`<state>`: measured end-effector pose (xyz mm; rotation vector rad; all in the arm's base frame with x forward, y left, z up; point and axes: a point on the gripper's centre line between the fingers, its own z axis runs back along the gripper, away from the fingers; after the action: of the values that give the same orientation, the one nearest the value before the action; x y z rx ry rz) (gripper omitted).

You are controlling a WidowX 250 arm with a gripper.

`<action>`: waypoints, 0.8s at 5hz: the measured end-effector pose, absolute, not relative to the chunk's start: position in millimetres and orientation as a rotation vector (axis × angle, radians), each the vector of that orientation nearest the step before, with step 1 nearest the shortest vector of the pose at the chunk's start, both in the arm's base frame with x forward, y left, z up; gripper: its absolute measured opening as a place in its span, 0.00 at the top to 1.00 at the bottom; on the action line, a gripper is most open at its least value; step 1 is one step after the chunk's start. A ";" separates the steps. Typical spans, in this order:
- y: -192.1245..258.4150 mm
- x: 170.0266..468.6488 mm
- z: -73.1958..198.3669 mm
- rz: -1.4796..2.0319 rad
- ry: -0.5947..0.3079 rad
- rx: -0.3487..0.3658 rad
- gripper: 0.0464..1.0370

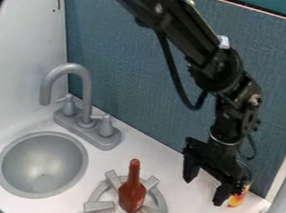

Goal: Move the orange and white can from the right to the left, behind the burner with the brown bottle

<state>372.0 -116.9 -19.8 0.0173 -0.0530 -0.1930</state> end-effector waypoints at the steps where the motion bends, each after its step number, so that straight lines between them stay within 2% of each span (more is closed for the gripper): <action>1: -131.3 397.4 -23.0 -0.236 -0.094 0.049 0.04; 2: -137.1 420.2 -29.8 -0.245 -0.094 0.073 0.04; 4: -153.2 442.2 -44.9 -0.290 -0.067 0.137 0.04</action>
<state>442.2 -153.2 -44.9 0.1368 -0.0669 -0.2904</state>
